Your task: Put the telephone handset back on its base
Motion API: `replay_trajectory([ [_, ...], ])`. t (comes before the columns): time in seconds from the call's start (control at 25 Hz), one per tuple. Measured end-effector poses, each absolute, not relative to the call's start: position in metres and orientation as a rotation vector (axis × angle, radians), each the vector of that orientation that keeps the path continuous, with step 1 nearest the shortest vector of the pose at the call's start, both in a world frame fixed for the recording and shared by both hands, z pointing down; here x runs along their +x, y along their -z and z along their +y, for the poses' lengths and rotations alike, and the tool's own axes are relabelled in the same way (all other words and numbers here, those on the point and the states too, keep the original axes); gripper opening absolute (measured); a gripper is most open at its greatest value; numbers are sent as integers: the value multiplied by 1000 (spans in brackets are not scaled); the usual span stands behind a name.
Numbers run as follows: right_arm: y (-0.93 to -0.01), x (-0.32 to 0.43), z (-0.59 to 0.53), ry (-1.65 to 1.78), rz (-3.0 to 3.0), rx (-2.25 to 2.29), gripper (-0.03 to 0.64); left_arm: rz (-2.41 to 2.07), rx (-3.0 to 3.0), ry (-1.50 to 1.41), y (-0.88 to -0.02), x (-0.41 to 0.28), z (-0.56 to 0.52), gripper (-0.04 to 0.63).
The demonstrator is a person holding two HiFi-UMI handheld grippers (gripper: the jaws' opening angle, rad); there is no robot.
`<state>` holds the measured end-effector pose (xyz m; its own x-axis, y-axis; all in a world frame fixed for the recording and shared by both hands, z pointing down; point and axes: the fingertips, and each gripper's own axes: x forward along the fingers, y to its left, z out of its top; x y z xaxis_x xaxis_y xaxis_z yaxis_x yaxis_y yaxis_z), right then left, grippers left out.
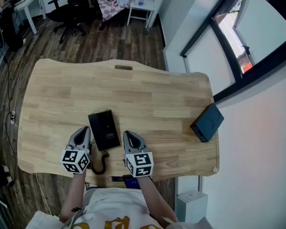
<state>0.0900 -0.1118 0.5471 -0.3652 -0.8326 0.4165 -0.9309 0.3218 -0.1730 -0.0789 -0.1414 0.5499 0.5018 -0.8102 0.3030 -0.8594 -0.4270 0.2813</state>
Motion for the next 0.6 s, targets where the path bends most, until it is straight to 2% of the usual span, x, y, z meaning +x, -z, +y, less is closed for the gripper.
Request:
replay_trajectory([
  [0.6, -499, 90, -63, -344, -2338, 1700, 6, -1434, 2443, -136, -503, -83, -94, 2],
])
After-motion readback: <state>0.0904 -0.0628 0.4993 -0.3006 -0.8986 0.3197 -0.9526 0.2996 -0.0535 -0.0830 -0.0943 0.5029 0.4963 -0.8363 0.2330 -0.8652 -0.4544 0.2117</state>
